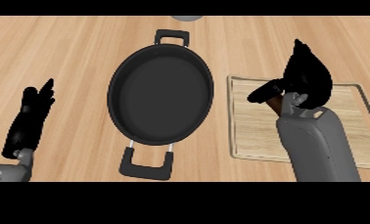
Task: Pick the sweet potato from the tray and place it in the pot
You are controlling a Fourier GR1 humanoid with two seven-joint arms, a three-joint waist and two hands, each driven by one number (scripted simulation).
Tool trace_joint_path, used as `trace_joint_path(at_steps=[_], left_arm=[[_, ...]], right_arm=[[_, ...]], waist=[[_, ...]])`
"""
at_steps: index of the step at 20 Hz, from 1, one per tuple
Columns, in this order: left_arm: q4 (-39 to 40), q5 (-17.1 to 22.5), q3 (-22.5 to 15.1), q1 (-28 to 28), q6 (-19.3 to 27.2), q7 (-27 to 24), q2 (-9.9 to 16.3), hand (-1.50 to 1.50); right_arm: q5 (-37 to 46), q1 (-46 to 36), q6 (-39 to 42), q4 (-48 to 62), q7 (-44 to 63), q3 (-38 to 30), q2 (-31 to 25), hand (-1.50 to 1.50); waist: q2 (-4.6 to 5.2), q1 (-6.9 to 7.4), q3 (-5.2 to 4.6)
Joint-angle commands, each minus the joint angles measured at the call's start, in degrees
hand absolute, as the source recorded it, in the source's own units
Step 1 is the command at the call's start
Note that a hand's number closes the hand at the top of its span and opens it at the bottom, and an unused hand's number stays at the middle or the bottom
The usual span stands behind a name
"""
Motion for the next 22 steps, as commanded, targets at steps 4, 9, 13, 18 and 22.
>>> trace_joint_path(at_steps=[4, 9, 13, 18, 22], left_arm=[[-2.4, -0.81, 0.54, 1.97, 0.54, -0.85, -0.18, 0.0], [-2.85, -1.33, -0.33, -0.39, 0.49, 3.09, -1.29, 0.0], [0.51, -1.56, 1.6, -2.62, -0.59, 1.18, -0.52, 0.0], [0.5, -0.01, 4.01, -0.6, -3.24, -0.86, -0.25, 0.0], [-0.98, -1.3, 2.6, -0.23, -2.84, 0.65, -1.64, 0.0]], right_arm=[[1.41, 0.29, 8.5, 0.92, 11.28, -4.26, 1.94, -1.5], [2.17, -1.39, 10.84, 3.35, 9.03, -7.88, 2.28, -1.5], [4.38, 0.75, 7.55, 4.18, 9.52, -5.01, 4.46, -1.5], [6.75, 2.11, 7.38, 4.6, 3.03, -9.28, 4.49, -1.5], [8.8, -0.83, 5.62, 11.62, 2.68, -11.7, 4.5, -1.5]], waist=[[0.02, 0.25, 0.1], [0.24, 0.13, 0.13], [0.31, 0.11, 0.11], [0.32, 0.07, 0.13], [0.38, 0.6, 0.15]])
